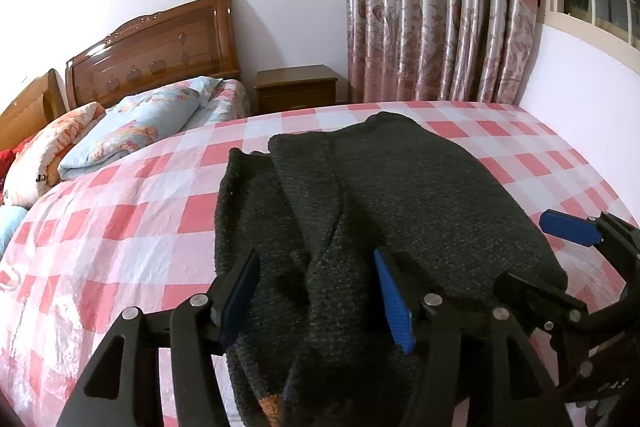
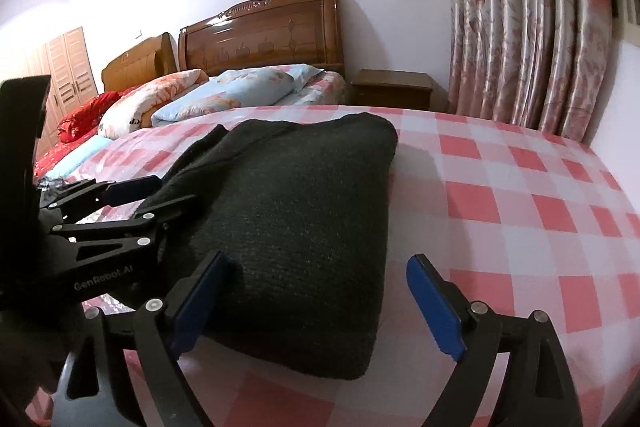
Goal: Fold small clothes
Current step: 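Open both grippers and pull them back from the folded sweater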
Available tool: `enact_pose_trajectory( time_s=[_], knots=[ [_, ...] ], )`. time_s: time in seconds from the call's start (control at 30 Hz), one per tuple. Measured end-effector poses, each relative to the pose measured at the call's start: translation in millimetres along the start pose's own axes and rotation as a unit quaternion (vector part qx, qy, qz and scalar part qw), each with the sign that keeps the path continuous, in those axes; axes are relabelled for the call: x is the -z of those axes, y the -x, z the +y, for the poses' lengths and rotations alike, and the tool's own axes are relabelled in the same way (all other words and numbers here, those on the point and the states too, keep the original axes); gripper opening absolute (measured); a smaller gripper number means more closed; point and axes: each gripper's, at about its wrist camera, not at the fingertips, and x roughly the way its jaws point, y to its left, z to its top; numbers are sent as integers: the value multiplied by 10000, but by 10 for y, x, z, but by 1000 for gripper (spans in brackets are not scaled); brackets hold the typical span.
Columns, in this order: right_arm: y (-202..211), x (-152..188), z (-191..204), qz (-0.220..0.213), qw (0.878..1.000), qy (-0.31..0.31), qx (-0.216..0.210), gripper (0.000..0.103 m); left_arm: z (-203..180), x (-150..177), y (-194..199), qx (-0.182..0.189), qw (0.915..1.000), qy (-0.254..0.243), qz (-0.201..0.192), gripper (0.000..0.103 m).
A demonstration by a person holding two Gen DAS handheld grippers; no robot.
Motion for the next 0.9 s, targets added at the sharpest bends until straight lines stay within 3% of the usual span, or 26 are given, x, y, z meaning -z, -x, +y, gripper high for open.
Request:
enact_pose_trajectory(
  time_s=[0.17, 0.27, 0.33, 0.43, 0.53, 0.63, 0.73, 0.9],
  knots=[
    [57, 19, 33, 85, 9998, -130, 105, 103, 25, -2, 65, -33, 9996, 263, 98, 63],
    [375, 56, 183, -182, 9998, 47, 68, 103, 12, 63, 414, -107, 9987, 412, -271, 62],
    [599, 145, 281, -319, 9993, 175, 76, 103, -77, 150, 767, -396, 9962, 394, -671, 63],
    [945, 374, 355, -565, 9983, 83, 155, 103, -259, 303, 1191, -876, 9911, 242, -971, 66],
    [1291, 623, 376, -980, 9950, -52, 190, 103, -463, 533, 1609, -1358, 9808, 106, -1397, 66],
    [1612, 760, 425, -1373, 9901, -28, 303, 103, -607, 695, 1905, -1195, 9774, 16, -1746, 66],
    [1829, 778, 423, -1744, 9839, -59, 391, 103, -672, 749, 2074, -893, 9790, 33, -1834, 65],
    [1781, 753, 354, -1675, 9835, -318, 609, 103, -575, 714, 2105, -663, 9803, 301, -1838, 65]
  ],
)
